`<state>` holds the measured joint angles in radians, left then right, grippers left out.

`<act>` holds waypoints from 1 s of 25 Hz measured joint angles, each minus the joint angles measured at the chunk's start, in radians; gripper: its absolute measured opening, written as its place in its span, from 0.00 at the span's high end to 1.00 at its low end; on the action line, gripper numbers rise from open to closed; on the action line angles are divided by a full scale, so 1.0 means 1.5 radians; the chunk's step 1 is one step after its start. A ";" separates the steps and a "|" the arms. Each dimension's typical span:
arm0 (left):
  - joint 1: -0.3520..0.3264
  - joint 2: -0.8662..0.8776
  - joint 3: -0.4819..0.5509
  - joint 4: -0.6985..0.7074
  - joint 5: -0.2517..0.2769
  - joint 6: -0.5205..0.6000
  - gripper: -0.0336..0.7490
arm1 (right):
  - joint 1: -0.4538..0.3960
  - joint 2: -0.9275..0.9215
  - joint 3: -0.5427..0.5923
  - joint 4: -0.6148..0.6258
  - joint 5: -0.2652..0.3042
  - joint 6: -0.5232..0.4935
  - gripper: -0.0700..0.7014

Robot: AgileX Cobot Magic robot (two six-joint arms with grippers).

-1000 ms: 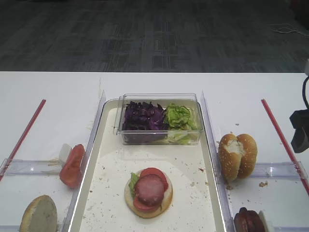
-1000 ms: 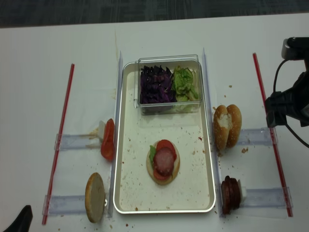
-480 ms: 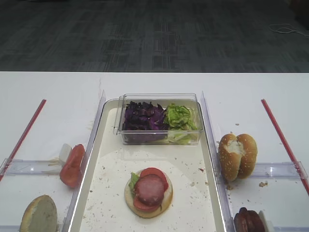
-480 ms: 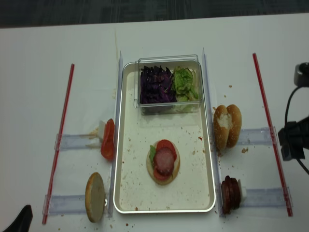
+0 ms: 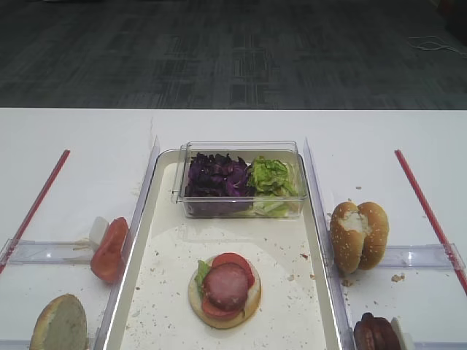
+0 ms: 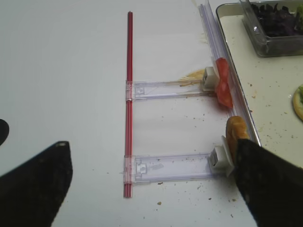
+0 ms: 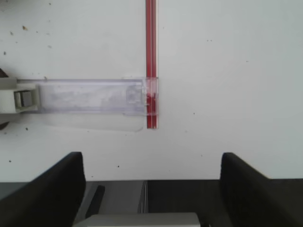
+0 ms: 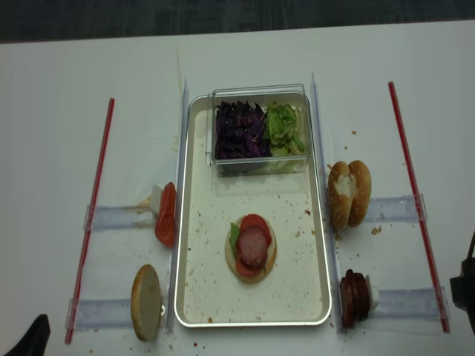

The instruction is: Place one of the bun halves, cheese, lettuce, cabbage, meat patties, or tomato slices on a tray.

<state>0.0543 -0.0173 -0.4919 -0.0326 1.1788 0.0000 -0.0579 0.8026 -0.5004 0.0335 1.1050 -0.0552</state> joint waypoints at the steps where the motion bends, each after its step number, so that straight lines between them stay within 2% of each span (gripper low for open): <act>1: 0.000 0.000 0.000 0.000 0.000 0.000 0.10 | 0.000 -0.024 0.006 0.000 -0.006 0.000 0.12; 10: 0.000 0.000 0.000 0.000 0.000 0.000 0.10 | 0.000 -0.199 0.009 -0.005 -0.011 0.000 0.12; 25: 0.000 0.000 0.000 0.000 0.000 0.000 0.10 | 0.000 -0.494 0.009 -0.005 0.003 -0.001 0.12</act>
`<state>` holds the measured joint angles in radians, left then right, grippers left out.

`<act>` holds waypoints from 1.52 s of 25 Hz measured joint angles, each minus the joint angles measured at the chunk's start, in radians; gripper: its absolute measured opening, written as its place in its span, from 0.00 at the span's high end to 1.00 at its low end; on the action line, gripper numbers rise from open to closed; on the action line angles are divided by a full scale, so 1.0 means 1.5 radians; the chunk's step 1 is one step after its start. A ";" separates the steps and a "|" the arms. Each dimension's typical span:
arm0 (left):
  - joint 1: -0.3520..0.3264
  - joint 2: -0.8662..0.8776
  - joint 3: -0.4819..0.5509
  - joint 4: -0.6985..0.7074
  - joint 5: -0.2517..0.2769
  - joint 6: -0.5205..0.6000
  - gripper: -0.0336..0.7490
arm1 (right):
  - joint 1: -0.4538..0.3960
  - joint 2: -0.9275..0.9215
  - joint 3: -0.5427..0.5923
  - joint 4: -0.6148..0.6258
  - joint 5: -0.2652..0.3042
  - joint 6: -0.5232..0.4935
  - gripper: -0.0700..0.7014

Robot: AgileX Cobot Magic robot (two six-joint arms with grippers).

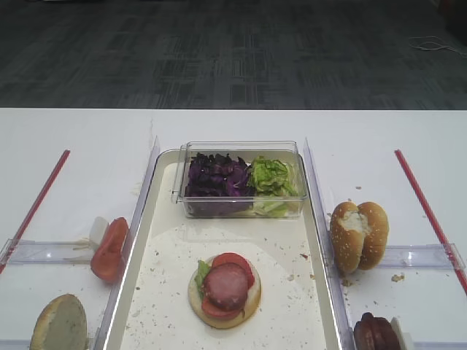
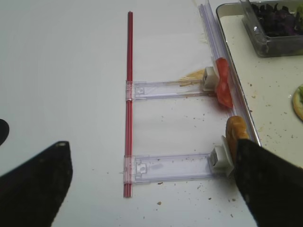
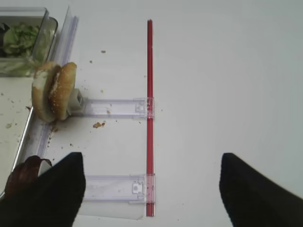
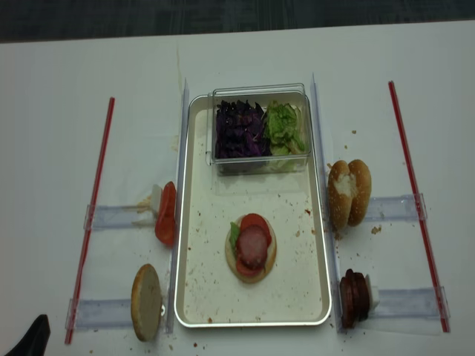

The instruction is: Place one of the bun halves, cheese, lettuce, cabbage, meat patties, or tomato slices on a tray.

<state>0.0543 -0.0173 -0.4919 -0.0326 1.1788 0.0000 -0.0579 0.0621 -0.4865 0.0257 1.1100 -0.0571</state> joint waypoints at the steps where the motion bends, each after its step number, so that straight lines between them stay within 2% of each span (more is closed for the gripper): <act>1: 0.000 0.000 0.000 0.000 0.000 0.000 0.10 | 0.000 -0.017 0.000 0.000 0.000 0.000 0.12; 5: 0.000 0.000 0.000 0.000 0.000 0.000 0.10 | 0.000 -0.051 0.000 0.000 0.004 0.000 0.12; 38: 0.000 0.000 0.000 0.000 0.000 0.000 0.10 | 0.000 -0.051 0.000 -0.001 0.004 -0.001 0.12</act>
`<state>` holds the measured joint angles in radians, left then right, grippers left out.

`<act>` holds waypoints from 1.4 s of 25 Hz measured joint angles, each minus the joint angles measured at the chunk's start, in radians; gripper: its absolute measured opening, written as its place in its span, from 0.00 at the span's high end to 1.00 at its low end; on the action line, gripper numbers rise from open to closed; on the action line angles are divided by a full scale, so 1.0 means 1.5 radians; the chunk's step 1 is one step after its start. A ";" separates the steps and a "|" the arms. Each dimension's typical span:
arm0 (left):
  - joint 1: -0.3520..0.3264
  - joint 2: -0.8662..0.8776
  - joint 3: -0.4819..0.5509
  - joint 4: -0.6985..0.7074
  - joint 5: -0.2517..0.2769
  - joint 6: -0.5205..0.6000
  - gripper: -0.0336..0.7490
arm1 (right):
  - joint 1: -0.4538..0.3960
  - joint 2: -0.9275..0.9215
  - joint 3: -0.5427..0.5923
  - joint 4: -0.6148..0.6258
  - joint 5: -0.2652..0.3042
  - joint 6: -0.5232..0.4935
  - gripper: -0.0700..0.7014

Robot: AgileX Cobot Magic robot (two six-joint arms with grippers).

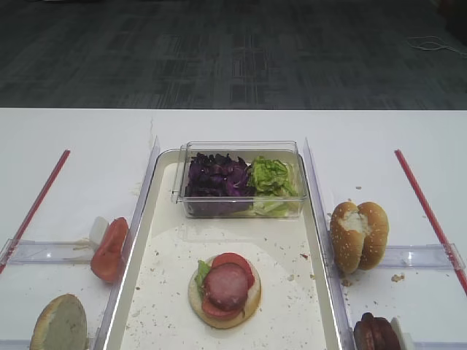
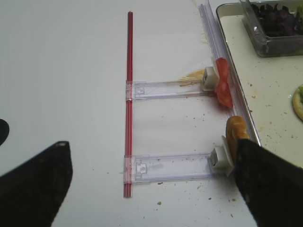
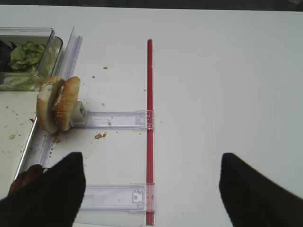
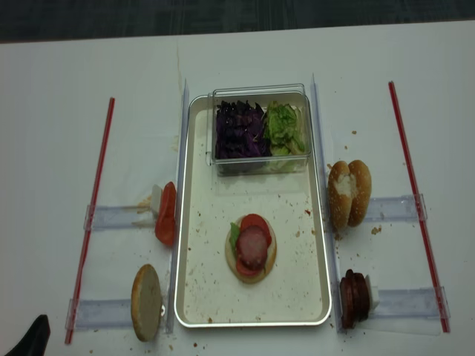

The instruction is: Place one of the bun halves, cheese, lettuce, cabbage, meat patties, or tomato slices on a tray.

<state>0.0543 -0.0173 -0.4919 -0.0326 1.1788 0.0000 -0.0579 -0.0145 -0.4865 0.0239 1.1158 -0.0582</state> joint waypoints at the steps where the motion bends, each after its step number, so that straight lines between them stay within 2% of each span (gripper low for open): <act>1: 0.000 0.000 0.000 0.000 0.000 0.000 0.10 | 0.000 0.000 0.000 0.000 0.000 0.000 0.12; 35: 0.000 0.000 0.000 0.000 0.000 0.000 0.10 | 0.000 0.000 0.000 -0.001 0.001 -0.002 0.12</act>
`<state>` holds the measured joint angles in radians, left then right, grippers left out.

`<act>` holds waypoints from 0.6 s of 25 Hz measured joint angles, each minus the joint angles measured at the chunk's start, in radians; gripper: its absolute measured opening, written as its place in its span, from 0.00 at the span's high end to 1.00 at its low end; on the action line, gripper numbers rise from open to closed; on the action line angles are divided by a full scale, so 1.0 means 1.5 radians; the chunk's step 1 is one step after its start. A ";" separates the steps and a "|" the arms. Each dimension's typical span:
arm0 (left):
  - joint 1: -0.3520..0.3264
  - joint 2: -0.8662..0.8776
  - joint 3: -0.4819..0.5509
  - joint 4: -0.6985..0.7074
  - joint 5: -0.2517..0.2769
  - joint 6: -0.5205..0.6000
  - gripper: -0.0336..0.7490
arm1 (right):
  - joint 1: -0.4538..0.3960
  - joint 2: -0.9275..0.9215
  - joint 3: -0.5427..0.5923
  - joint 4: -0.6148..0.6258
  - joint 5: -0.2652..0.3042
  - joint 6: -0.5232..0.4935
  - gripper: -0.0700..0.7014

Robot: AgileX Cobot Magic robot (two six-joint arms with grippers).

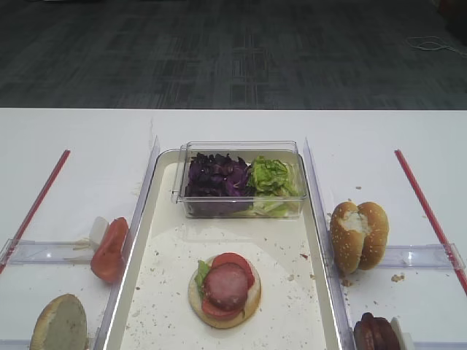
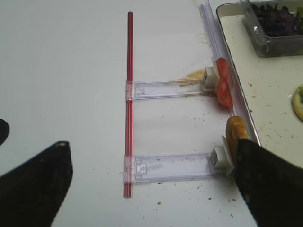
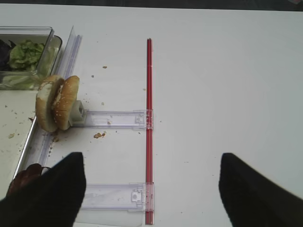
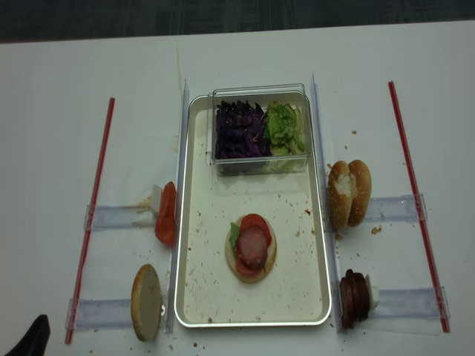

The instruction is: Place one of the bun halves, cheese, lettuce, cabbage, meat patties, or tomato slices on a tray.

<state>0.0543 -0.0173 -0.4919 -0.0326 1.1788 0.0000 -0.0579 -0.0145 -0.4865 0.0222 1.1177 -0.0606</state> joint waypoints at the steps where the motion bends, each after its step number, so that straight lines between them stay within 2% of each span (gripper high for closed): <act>1: 0.000 0.000 0.000 0.000 0.000 0.000 0.10 | 0.000 0.000 0.000 0.000 0.000 0.000 0.12; 15: 0.000 0.000 0.000 0.000 0.000 0.000 0.10 | 0.000 0.000 0.000 0.000 0.000 0.000 0.12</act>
<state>0.0543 -0.0173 -0.4919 -0.0326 1.1788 0.0000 -0.0579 -0.0145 -0.4865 0.0222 1.1177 -0.0606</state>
